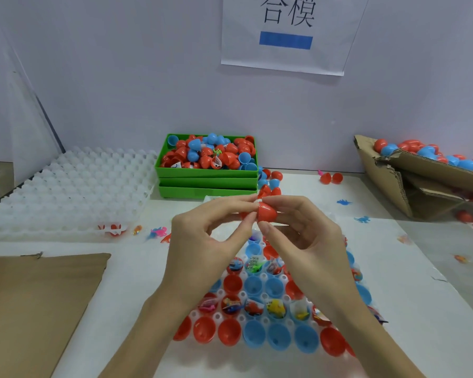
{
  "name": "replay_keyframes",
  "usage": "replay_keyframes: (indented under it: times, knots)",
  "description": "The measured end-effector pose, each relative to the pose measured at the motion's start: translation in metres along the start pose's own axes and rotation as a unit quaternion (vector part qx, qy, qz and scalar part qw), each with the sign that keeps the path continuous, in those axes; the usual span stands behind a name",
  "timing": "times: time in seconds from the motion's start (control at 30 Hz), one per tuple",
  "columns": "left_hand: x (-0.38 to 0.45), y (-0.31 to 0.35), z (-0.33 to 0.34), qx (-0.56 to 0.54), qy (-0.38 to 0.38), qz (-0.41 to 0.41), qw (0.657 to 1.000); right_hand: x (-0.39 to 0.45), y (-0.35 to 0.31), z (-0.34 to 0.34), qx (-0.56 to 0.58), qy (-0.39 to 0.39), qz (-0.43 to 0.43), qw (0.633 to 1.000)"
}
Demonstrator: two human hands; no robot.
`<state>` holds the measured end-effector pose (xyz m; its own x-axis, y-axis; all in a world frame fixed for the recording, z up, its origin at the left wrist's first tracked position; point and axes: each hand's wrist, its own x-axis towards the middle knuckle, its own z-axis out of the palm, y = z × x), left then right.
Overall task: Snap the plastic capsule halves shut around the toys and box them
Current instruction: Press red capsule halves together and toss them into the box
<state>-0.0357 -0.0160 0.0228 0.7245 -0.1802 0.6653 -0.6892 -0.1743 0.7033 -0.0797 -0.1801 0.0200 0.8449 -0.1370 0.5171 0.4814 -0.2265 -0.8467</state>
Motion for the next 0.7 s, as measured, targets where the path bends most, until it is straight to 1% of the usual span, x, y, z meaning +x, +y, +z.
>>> replay_keyframes:
  times: [0.07,0.13,0.2,0.4,0.5,0.6,0.7]
  knots:
    - [0.0009,0.0044,0.0014,-0.074,-0.003,-0.051,0.996,-0.0003,-0.0002,0.0008,-0.004,-0.005,-0.009,1.0]
    - [0.002,0.0071,0.0018,-0.12,0.006,-0.075,0.99,-0.0003,-0.0002,0.0014,0.0,-0.001,-0.017,1.0]
    - [0.0025,0.0082,0.0025,-0.142,0.008,-0.084,0.986,-0.0005,-0.0001,0.0012,0.005,0.006,-0.029,1.0]
    - [0.0008,0.0081,0.0032,-0.131,0.0,-0.09,0.987,-0.0019,0.0013,0.0013,-0.023,0.009,-0.059,0.998]
    - [-0.0003,0.0078,0.0038,-0.129,0.011,-0.094,0.987,-0.0004,0.002,0.0007,-0.072,0.006,-0.101,0.992]
    - [-0.0019,0.0066,0.0071,-0.133,0.024,-0.116,0.984,0.0005,0.0035,-0.0007,-0.116,0.008,-0.137,0.984]
    - [-0.002,0.0059,0.0079,-0.137,0.013,-0.128,0.982,-0.001,0.0054,0.0019,-0.076,0.024,-0.098,0.992]
